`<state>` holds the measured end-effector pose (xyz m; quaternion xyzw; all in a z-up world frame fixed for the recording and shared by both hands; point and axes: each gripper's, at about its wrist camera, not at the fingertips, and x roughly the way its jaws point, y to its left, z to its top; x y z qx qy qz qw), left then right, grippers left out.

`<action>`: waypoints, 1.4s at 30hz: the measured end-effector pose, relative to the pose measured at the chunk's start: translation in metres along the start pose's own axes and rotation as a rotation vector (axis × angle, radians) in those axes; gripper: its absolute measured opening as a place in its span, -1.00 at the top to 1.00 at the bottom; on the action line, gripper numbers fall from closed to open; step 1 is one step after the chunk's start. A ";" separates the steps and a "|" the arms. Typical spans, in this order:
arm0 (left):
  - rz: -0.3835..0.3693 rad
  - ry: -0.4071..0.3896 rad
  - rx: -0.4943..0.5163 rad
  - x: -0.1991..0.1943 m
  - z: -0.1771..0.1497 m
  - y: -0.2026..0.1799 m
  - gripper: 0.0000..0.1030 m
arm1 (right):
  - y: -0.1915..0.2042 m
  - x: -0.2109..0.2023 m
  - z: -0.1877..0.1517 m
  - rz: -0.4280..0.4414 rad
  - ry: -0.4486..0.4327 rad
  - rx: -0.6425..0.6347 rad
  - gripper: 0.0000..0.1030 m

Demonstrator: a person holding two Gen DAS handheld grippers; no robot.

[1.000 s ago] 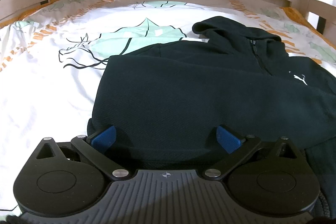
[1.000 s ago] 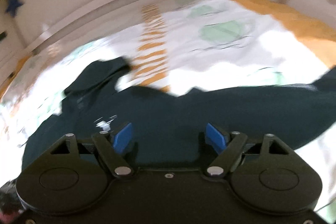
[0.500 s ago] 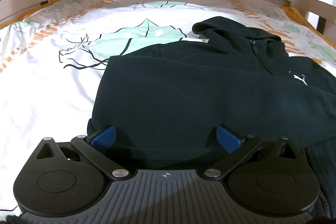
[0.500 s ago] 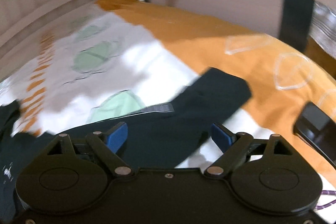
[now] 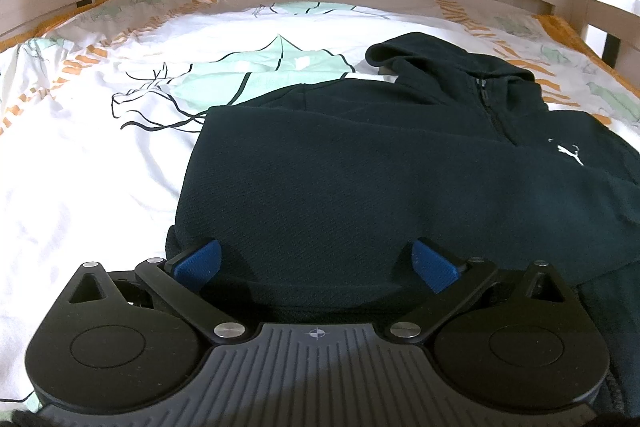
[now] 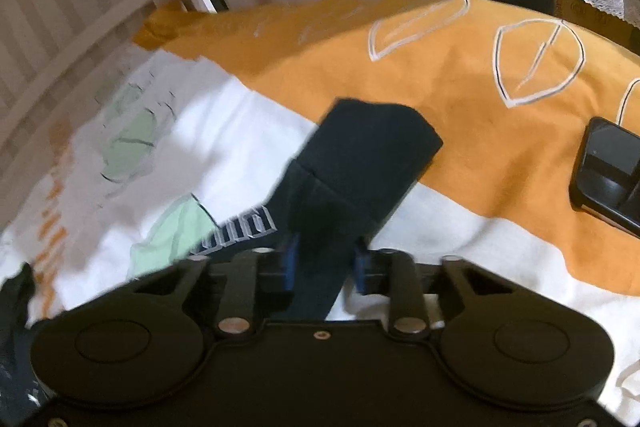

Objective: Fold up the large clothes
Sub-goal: 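Lift the sleeve with the right tool, fold it across the body, release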

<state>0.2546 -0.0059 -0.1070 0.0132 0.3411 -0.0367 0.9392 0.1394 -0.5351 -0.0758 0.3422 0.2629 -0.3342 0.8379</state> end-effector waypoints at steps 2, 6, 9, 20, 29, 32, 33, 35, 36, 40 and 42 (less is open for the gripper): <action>-0.005 0.013 -0.003 -0.001 0.003 0.001 -1.00 | 0.010 -0.011 0.002 0.038 -0.038 -0.021 0.63; -0.019 0.047 0.008 -0.010 0.013 -0.003 -0.98 | 0.040 -0.037 0.004 0.150 -0.119 -0.096 0.63; -0.052 0.013 0.015 -0.026 0.024 -0.012 -0.98 | 0.061 -0.054 0.002 0.232 -0.158 -0.158 0.63; -0.330 -0.046 0.163 -0.047 0.062 -0.131 -0.99 | 0.103 -0.063 -0.017 0.359 -0.128 -0.274 0.63; -0.391 -0.012 0.354 -0.010 0.037 -0.237 -0.98 | 0.094 -0.081 -0.006 0.394 -0.191 -0.249 0.63; -0.401 -0.023 0.381 -0.005 0.033 -0.253 -0.98 | 0.093 -0.085 -0.002 0.410 -0.203 -0.240 0.63; -0.401 -0.025 0.391 -0.003 0.031 -0.258 -0.98 | 0.095 -0.085 -0.003 0.409 -0.206 -0.247 0.63; -0.394 -0.021 0.424 0.001 0.028 -0.267 -0.98 | 0.097 -0.086 -0.004 0.407 -0.211 -0.265 0.63; -0.387 -0.011 0.447 0.006 0.025 -0.273 -0.98 | 0.099 -0.085 -0.004 0.410 -0.211 -0.271 0.63; -0.383 0.032 0.464 0.023 0.018 -0.276 -1.00 | 0.104 -0.088 -0.006 0.435 -0.214 -0.291 0.63; -0.405 0.055 0.444 0.025 0.023 -0.272 -1.00 | 0.108 -0.091 -0.007 0.447 -0.220 -0.302 0.63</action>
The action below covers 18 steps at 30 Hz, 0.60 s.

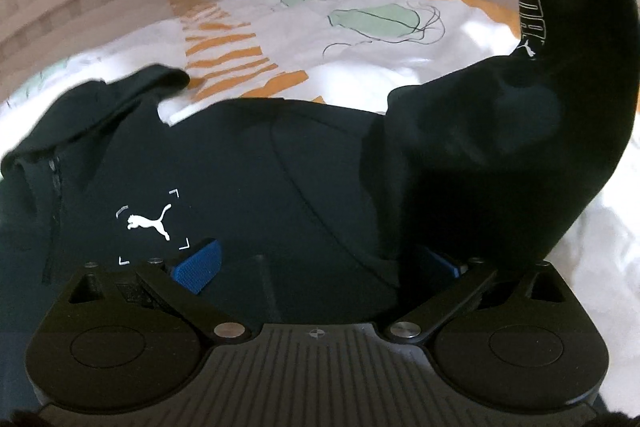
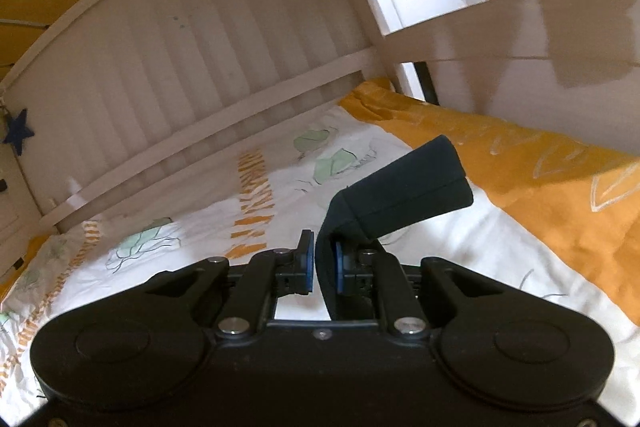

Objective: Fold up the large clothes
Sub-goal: 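Lift the sleeve with the right tool, fold it across the body, release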

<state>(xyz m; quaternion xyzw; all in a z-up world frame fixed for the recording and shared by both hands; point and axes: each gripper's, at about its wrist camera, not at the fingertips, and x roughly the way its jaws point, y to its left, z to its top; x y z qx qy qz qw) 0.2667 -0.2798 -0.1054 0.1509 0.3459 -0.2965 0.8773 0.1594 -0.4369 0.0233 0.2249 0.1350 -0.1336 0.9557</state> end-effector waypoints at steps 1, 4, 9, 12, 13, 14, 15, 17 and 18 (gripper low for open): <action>-0.010 0.006 0.001 -0.002 0.001 0.002 -0.99 | 0.002 0.000 0.000 0.006 -0.002 -0.003 0.63; -0.038 -0.008 -0.026 -0.019 0.006 0.017 -0.97 | 0.012 -0.001 0.000 0.037 -0.007 -0.022 0.63; -0.075 -0.072 -0.186 -0.063 -0.003 0.073 -0.99 | 0.044 -0.002 -0.006 0.119 -0.004 -0.106 0.63; -0.061 -0.086 -0.291 -0.081 -0.010 0.113 -0.99 | 0.070 -0.001 -0.016 0.178 0.010 -0.165 0.63; -0.061 -0.090 -0.338 -0.088 -0.015 0.129 -0.99 | 0.080 -0.001 -0.021 0.202 0.021 -0.188 0.63; -0.065 -0.093 -0.386 -0.093 -0.019 0.144 -0.99 | 0.090 0.000 -0.026 0.223 0.033 -0.208 0.63; -0.070 -0.095 -0.439 -0.097 -0.023 0.158 -0.99 | 0.100 0.001 -0.033 0.244 0.048 -0.228 0.62; -0.088 -0.101 -0.545 -0.106 -0.033 0.187 -0.99 | 0.120 0.007 -0.050 0.288 0.094 -0.275 0.62; -0.095 -0.103 -0.584 -0.110 -0.037 0.198 -0.99 | 0.130 0.010 -0.061 0.306 0.122 -0.302 0.62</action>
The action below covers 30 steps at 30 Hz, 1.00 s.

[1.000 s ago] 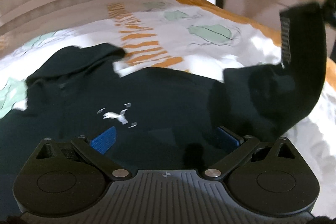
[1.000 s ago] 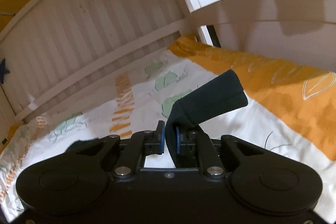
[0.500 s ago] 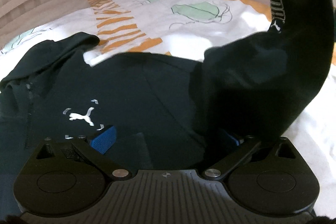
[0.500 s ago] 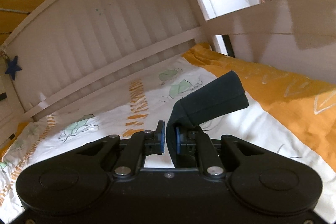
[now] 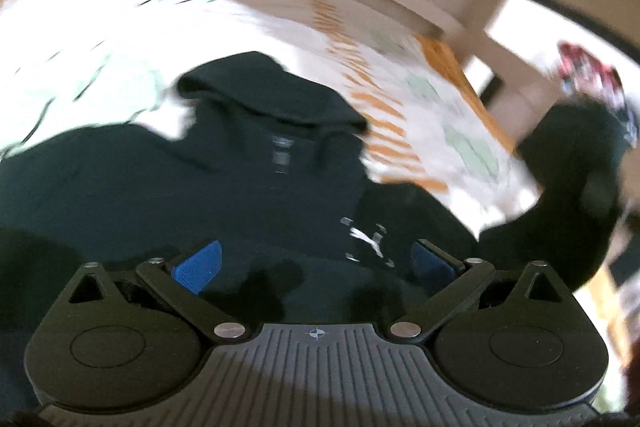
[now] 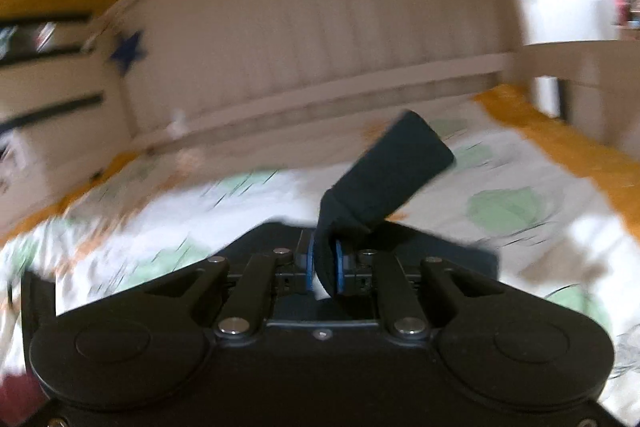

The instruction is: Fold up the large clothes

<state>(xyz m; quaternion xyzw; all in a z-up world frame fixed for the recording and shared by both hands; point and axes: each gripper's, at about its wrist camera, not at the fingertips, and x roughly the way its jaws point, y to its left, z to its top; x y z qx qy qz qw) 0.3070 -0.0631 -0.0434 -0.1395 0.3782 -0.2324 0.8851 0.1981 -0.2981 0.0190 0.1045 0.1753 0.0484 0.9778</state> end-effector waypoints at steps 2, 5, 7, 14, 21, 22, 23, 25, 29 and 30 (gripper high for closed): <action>-0.003 -0.008 -0.041 -0.006 0.003 0.015 -0.99 | 0.020 0.017 -0.016 0.039 0.064 -0.052 0.62; 0.003 -0.012 -0.069 -0.009 0.003 0.030 -0.99 | 0.048 0.041 -0.044 0.096 0.175 -0.111 0.61; -0.006 -0.004 -0.087 -0.008 -0.001 0.036 -0.99 | 0.067 0.053 -0.066 0.127 0.253 -0.167 0.53; -0.037 0.033 -0.119 -0.004 -0.009 0.050 -0.99 | 0.091 0.060 -0.097 0.205 0.382 -0.301 -0.15; -0.071 0.064 -0.121 -0.006 -0.017 0.049 -0.99 | 0.078 0.046 -0.071 0.237 0.324 -0.246 -0.40; -0.074 0.078 -0.113 -0.004 -0.019 0.046 -0.99 | 0.077 0.044 -0.066 0.232 0.308 -0.241 -0.41; -0.078 0.091 -0.106 -0.001 -0.021 0.044 -0.99 | 0.073 0.044 -0.061 0.222 0.291 -0.233 -0.42; -0.083 0.121 -0.090 0.005 -0.028 0.038 -0.99 | 0.061 0.039 -0.049 0.192 0.252 -0.204 -0.43; -0.054 0.146 -0.018 0.016 -0.037 0.018 -0.97 | 0.023 0.029 -0.027 0.088 0.170 -0.107 -0.45; -0.038 0.147 0.007 0.017 -0.038 0.012 -0.96 | 0.011 0.026 -0.022 0.054 0.155 -0.071 -0.47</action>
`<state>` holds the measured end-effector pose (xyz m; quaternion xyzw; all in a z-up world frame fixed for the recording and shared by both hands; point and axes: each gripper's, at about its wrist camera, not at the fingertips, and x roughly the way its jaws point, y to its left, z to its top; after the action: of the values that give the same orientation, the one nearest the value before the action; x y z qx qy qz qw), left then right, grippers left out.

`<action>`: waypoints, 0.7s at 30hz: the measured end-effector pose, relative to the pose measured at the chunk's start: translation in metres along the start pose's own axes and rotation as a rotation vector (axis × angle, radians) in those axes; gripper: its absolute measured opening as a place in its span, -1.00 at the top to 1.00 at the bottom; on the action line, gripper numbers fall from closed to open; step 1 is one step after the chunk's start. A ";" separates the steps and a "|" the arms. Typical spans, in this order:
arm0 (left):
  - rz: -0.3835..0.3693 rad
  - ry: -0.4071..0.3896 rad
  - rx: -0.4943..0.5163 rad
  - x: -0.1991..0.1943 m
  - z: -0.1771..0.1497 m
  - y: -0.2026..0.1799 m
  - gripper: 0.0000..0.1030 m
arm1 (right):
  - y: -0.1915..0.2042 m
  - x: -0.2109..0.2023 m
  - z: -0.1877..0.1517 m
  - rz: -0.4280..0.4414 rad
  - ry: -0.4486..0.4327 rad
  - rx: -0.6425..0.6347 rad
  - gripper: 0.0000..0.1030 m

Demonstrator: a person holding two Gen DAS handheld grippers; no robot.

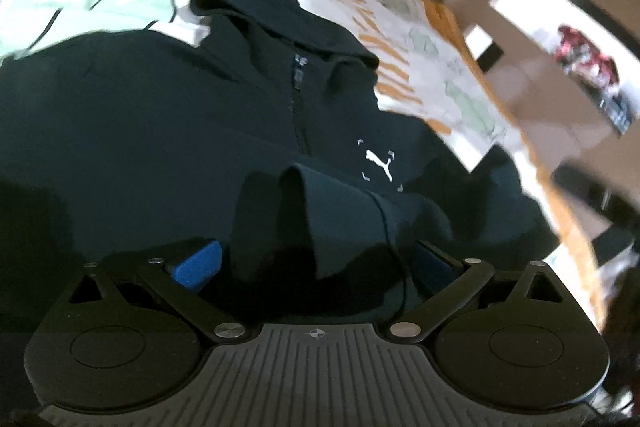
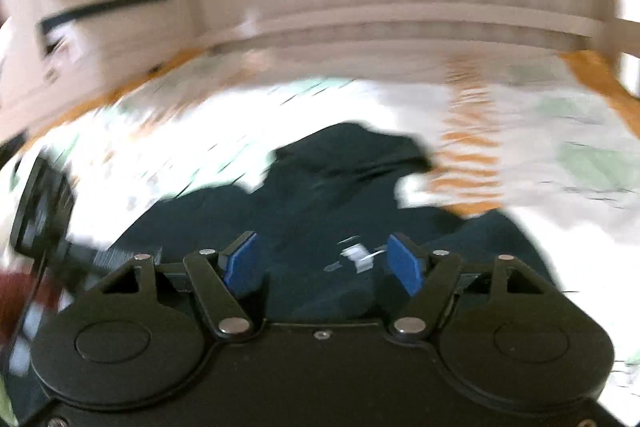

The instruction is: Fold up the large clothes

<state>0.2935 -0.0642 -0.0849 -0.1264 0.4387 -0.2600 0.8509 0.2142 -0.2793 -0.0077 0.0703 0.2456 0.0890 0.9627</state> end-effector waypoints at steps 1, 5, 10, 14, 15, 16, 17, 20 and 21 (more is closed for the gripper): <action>0.015 0.000 0.016 0.002 0.000 -0.004 -0.91 | -0.013 -0.004 0.003 -0.031 -0.014 0.044 -0.47; 0.019 -0.024 0.002 0.004 0.002 -0.010 0.52 | -0.059 -0.016 0.006 -0.129 -0.043 0.195 -0.48; -0.002 -0.100 0.009 -0.013 0.016 -0.024 0.84 | -0.095 -0.020 0.003 -0.266 -0.005 0.279 -0.48; -0.057 -0.211 0.026 -0.049 0.042 -0.033 0.84 | -0.117 -0.012 -0.005 -0.280 0.073 0.381 -0.48; -0.063 -0.241 0.026 -0.060 0.051 -0.033 0.84 | -0.121 -0.012 -0.007 -0.280 0.087 0.399 -0.48; -0.064 -0.265 0.026 -0.069 0.060 -0.033 0.84 | -0.124 -0.011 -0.009 -0.282 0.100 0.414 -0.48; -0.063 -0.282 0.025 -0.077 0.067 -0.032 0.84 | -0.124 -0.011 -0.012 -0.285 0.111 0.420 -0.49; -0.045 -0.300 0.021 -0.095 0.080 -0.021 0.84 | -0.122 -0.007 -0.017 -0.292 0.138 0.412 -0.49; -0.034 -0.302 0.021 -0.098 0.081 -0.017 0.84 | -0.121 -0.006 -0.018 -0.290 0.146 0.406 -0.49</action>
<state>0.3071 -0.0249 0.0365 -0.1626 0.3010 -0.2569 0.9038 0.2170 -0.3966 -0.0427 0.2195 0.3350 -0.0964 0.9112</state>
